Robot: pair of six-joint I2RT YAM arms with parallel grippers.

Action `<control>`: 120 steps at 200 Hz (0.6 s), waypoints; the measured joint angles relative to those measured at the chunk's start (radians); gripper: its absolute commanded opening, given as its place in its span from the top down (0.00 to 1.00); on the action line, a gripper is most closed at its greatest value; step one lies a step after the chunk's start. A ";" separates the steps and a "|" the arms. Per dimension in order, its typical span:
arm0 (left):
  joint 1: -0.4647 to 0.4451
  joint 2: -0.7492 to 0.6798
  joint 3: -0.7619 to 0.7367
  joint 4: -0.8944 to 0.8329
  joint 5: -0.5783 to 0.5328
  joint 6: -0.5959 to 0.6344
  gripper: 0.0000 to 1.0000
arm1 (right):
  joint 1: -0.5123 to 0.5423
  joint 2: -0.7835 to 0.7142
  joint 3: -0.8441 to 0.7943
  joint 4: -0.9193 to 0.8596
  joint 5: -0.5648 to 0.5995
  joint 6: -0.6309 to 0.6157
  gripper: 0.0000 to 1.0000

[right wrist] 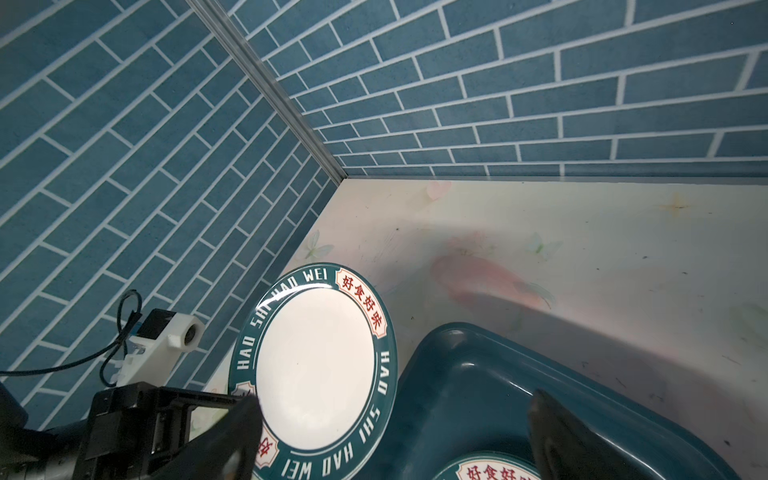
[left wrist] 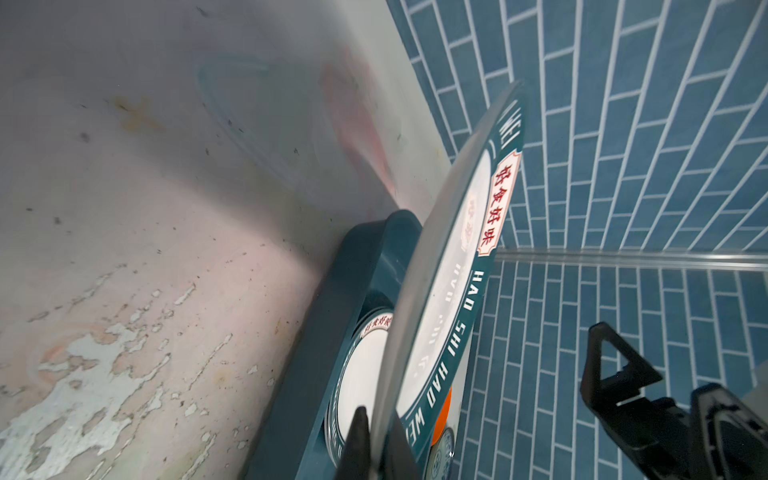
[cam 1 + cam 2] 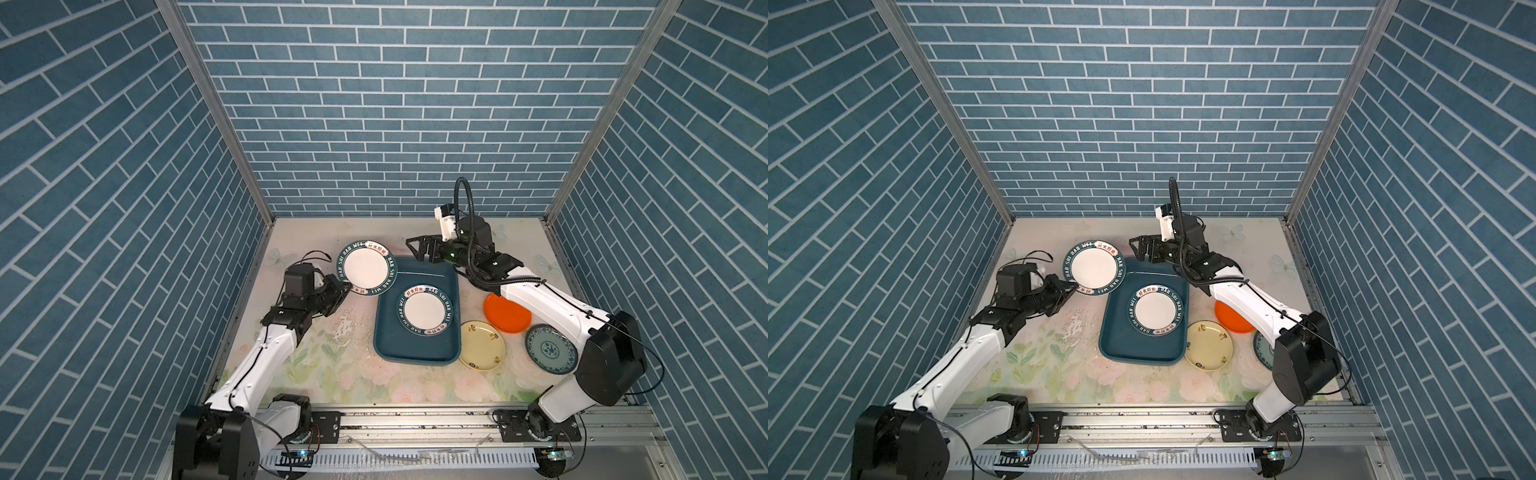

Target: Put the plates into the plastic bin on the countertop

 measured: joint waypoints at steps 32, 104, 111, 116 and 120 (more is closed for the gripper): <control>-0.100 0.130 0.121 -0.010 0.019 0.060 0.98 | -0.026 -0.043 -0.024 -0.055 0.071 0.001 0.01; -0.269 0.406 0.329 -0.108 0.100 0.204 0.97 | -0.082 -0.180 -0.124 -0.164 0.272 0.032 0.01; -0.283 0.425 0.343 -0.128 0.105 0.218 0.97 | -0.090 -0.191 -0.135 -0.172 0.284 0.040 0.01; -0.293 0.438 0.352 -0.140 0.109 0.229 0.97 | -0.096 -0.199 -0.144 -0.178 0.293 0.045 0.01; -0.299 0.446 0.357 -0.148 0.113 0.234 0.97 | -0.101 -0.205 -0.152 -0.183 0.299 0.049 0.01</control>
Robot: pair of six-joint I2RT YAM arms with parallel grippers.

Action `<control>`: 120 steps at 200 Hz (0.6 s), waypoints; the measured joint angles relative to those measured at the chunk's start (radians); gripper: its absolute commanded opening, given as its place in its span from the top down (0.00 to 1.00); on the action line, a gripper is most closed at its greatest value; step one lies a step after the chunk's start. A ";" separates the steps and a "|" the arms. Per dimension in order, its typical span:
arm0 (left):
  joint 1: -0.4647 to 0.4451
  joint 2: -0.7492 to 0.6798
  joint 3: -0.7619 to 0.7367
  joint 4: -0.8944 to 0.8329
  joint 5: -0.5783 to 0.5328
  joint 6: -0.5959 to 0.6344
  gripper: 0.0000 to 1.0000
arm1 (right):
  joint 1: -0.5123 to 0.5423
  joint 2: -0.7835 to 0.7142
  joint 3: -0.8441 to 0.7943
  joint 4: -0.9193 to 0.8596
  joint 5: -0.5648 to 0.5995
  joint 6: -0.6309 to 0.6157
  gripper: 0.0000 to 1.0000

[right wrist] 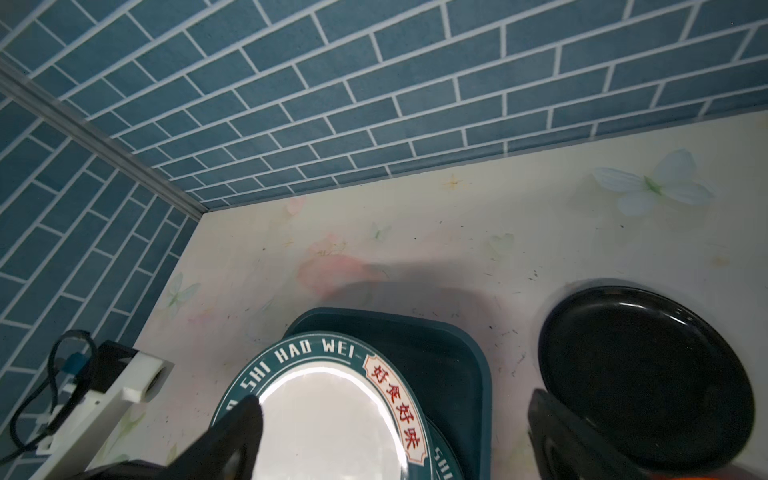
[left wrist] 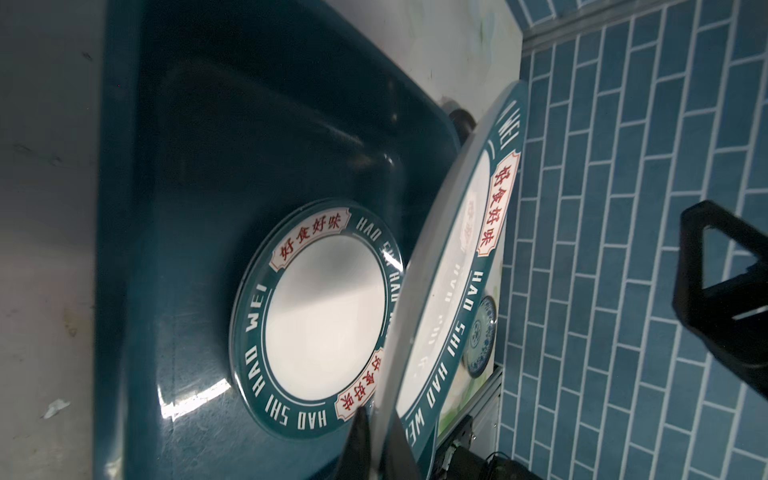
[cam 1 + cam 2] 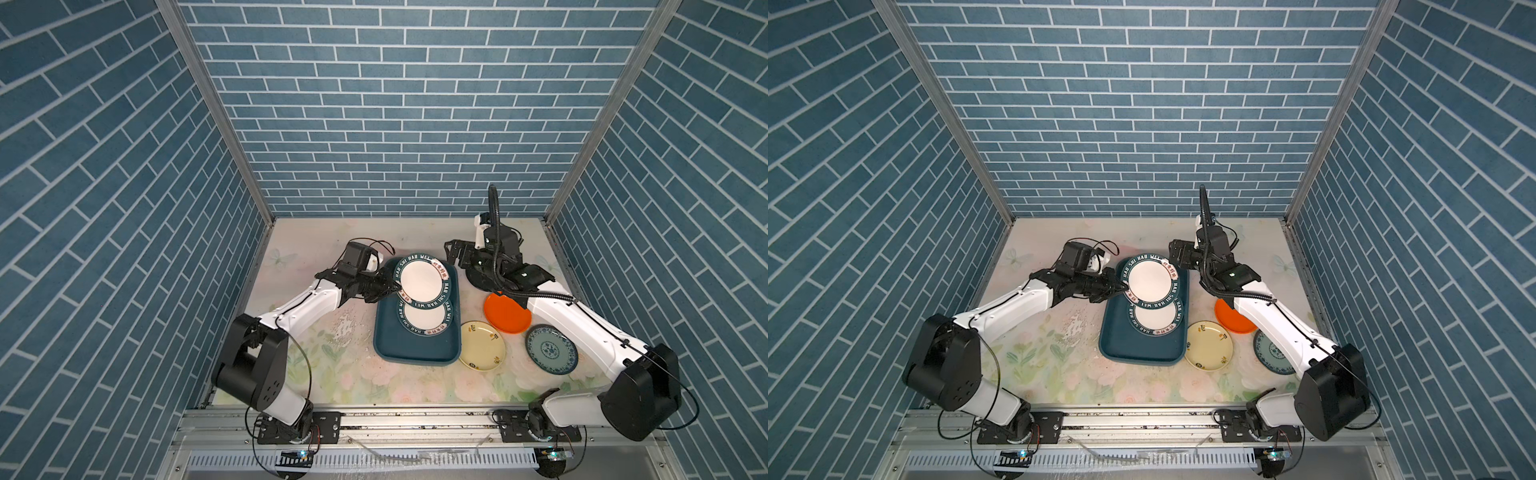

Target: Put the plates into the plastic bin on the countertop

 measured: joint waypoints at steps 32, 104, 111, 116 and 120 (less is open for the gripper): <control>-0.025 0.067 0.042 -0.064 0.047 0.042 0.97 | -0.026 -0.028 -0.049 -0.036 0.034 0.034 0.01; -0.030 0.129 0.101 -0.180 0.082 0.097 0.98 | -0.028 -0.039 -0.080 -0.077 0.055 0.068 0.01; -0.030 0.129 0.102 -0.188 0.083 0.100 0.98 | -0.029 -0.039 -0.080 -0.080 0.055 0.068 0.01; -0.030 0.128 0.102 -0.192 0.084 0.101 0.97 | -0.029 -0.039 -0.080 -0.081 0.055 0.068 0.01; -0.030 0.128 0.102 -0.193 0.085 0.102 0.97 | -0.030 -0.039 -0.080 -0.081 0.055 0.068 0.01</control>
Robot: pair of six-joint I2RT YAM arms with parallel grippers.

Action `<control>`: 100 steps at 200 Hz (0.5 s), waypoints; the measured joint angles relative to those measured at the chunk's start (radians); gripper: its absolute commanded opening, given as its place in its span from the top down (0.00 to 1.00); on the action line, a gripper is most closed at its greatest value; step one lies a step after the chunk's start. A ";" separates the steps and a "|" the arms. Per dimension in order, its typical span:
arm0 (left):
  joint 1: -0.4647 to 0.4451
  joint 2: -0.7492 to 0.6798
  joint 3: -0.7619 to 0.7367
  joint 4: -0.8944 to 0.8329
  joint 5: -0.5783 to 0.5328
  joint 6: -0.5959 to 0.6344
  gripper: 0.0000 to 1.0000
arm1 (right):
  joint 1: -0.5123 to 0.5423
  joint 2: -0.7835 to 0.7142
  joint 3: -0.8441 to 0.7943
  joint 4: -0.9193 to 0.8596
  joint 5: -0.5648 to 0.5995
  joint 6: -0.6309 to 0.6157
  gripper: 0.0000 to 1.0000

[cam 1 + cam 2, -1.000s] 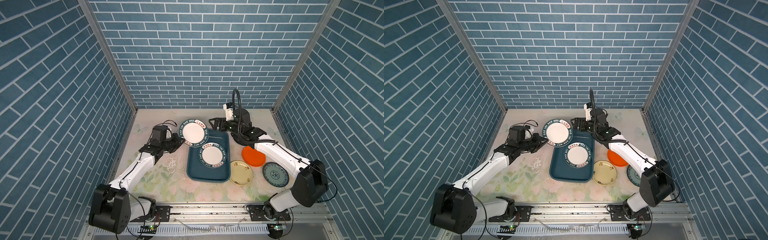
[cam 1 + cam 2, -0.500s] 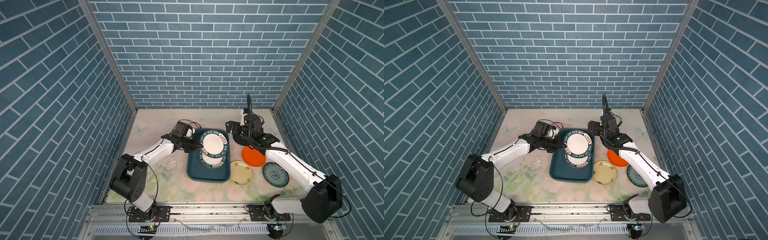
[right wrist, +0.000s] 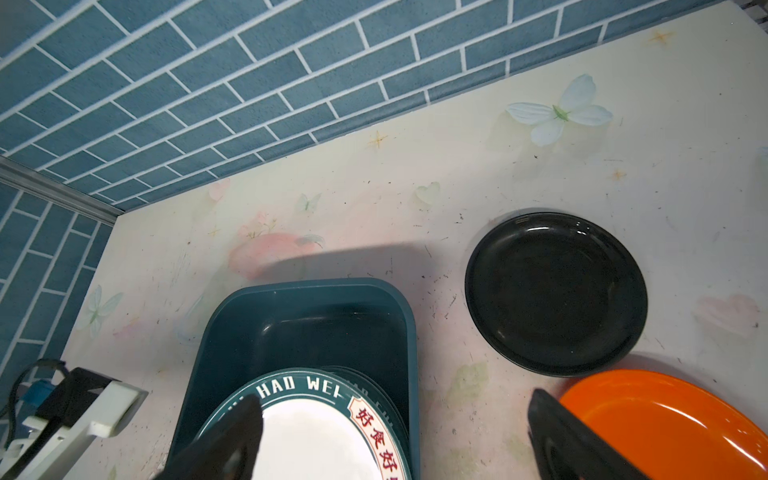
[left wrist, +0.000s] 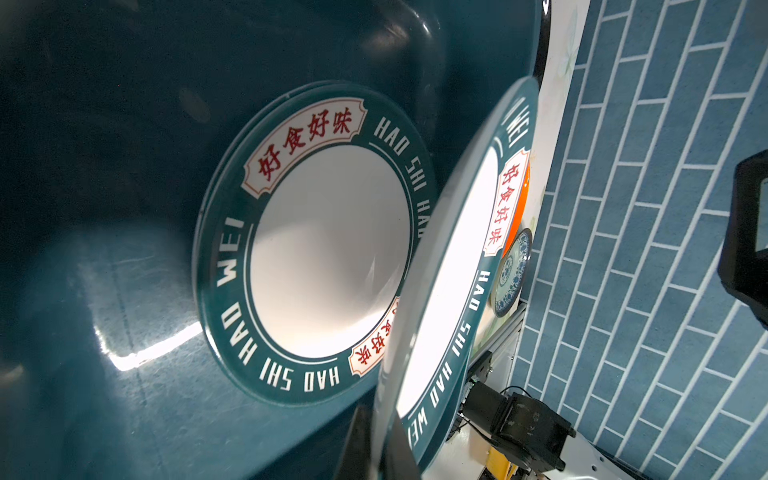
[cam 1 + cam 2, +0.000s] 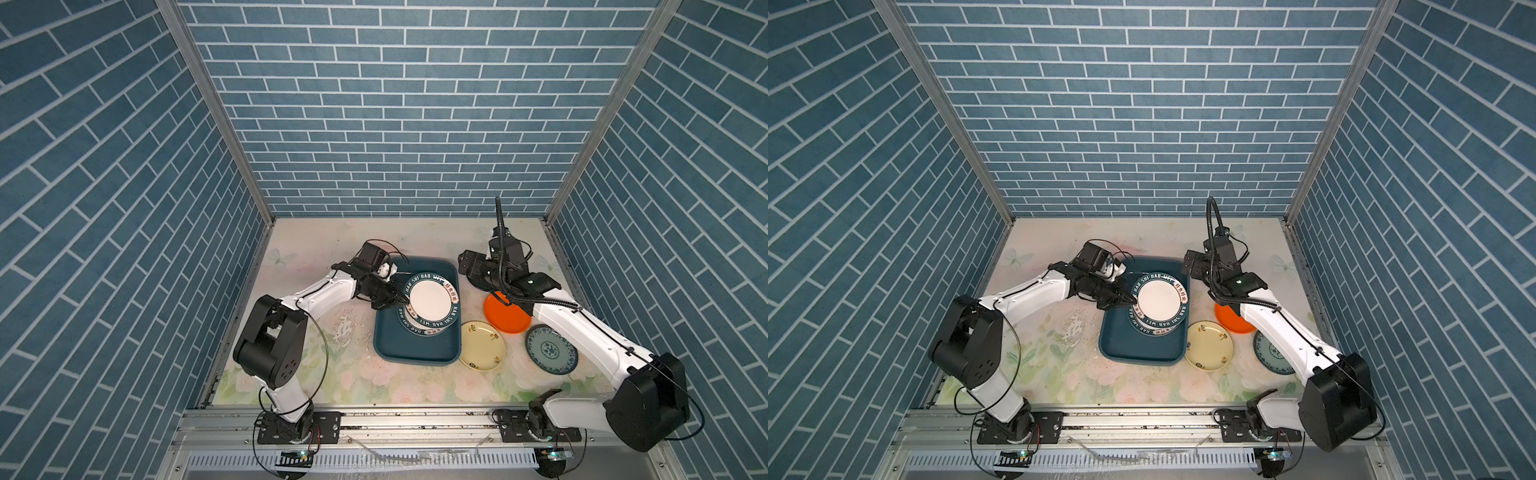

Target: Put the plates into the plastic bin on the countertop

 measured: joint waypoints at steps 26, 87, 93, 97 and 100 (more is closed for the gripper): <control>0.000 0.000 0.000 0.010 0.019 -0.006 0.98 | -0.001 0.000 0.000 0.000 0.000 0.000 0.01; 0.030 -0.044 -0.073 0.044 0.034 -0.033 0.98 | -0.001 0.000 0.000 0.002 -0.002 0.001 0.01; 0.038 -0.054 -0.084 0.047 0.033 -0.036 0.98 | -0.001 0.000 0.000 0.002 -0.002 0.001 0.01; 0.044 -0.061 -0.091 0.046 0.032 -0.037 0.98 | -0.001 0.000 0.000 0.002 -0.002 0.001 0.01; 0.048 -0.065 -0.094 0.045 0.030 -0.037 0.98 | -0.001 0.000 0.000 0.002 -0.002 0.001 0.01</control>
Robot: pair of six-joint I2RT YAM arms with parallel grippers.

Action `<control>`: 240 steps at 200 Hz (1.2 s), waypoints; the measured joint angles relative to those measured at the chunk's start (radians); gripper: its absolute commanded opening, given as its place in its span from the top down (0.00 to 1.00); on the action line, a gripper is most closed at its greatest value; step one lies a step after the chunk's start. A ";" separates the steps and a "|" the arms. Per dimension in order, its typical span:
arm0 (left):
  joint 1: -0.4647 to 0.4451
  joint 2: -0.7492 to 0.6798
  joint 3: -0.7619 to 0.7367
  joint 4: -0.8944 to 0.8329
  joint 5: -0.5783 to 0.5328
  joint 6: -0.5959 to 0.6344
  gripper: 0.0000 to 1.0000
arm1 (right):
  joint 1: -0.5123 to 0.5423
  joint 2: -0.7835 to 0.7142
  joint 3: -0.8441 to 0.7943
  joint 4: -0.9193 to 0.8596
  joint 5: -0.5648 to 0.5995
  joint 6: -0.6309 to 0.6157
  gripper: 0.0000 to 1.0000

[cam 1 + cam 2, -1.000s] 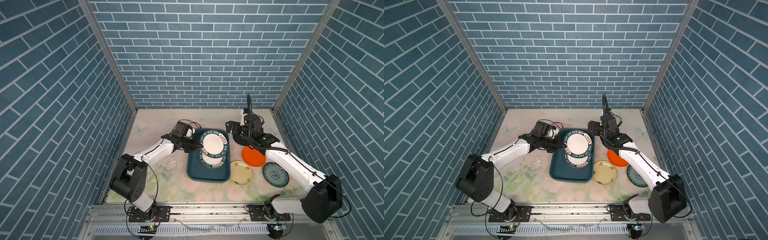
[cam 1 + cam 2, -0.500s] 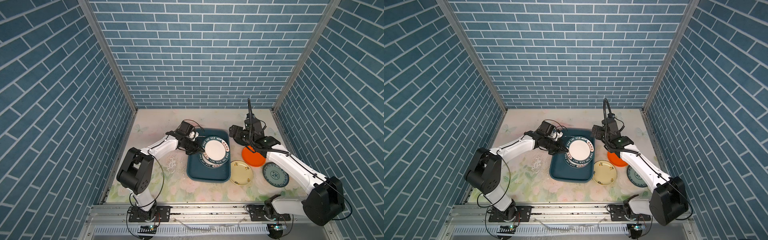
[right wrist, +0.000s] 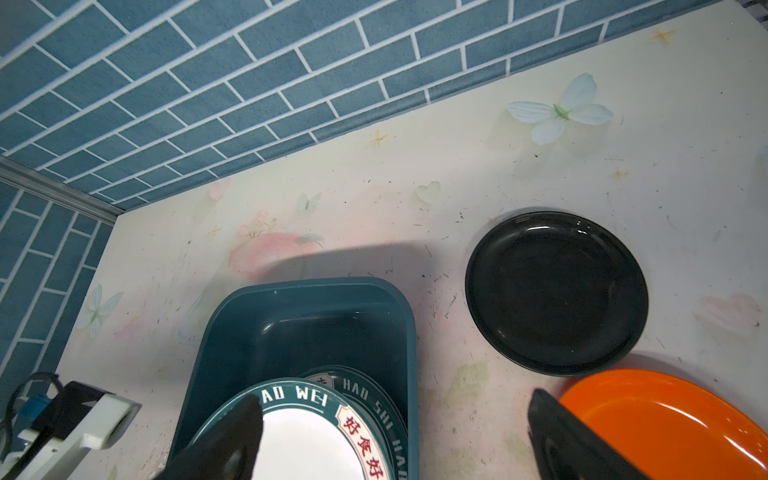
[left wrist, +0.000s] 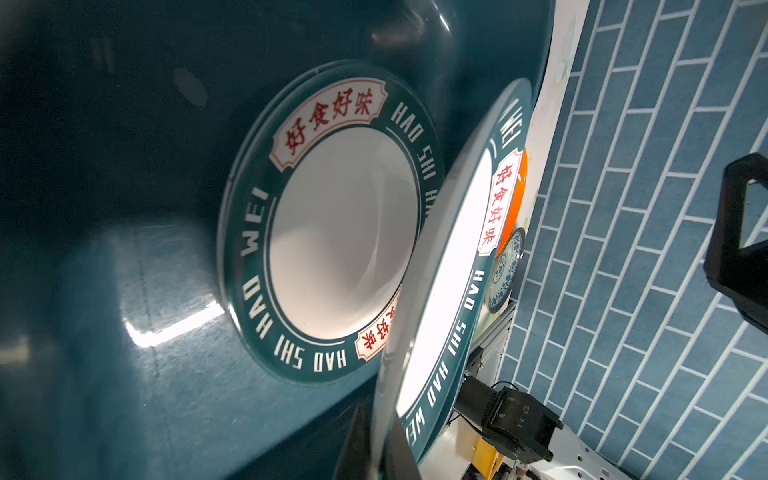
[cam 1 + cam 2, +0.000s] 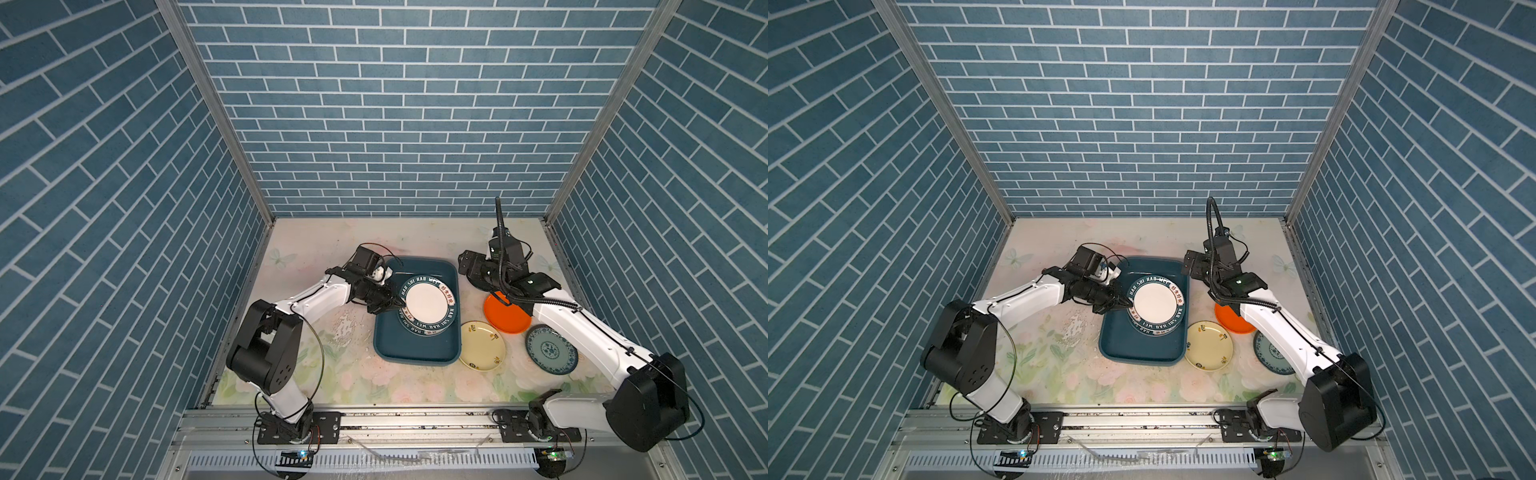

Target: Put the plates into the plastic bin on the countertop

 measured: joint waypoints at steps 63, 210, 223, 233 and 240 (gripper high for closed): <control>0.014 -0.007 -0.002 -0.016 -0.015 0.010 0.98 | 0.000 0.005 0.000 0.007 -0.011 0.006 0.01; -0.020 0.148 0.058 -0.014 -0.036 0.050 0.86 | 0.000 0.008 -0.034 0.014 -0.067 0.025 0.01; -0.021 0.152 0.058 -0.014 -0.046 0.052 0.82 | 0.000 0.008 -0.041 0.014 -0.068 0.031 0.01; -0.022 0.158 0.058 -0.015 -0.056 0.052 0.78 | 0.000 0.009 -0.045 0.014 -0.070 0.033 0.01; -0.022 0.160 0.058 -0.016 -0.063 0.051 0.75 | 0.000 0.012 -0.045 0.014 -0.071 0.033 0.01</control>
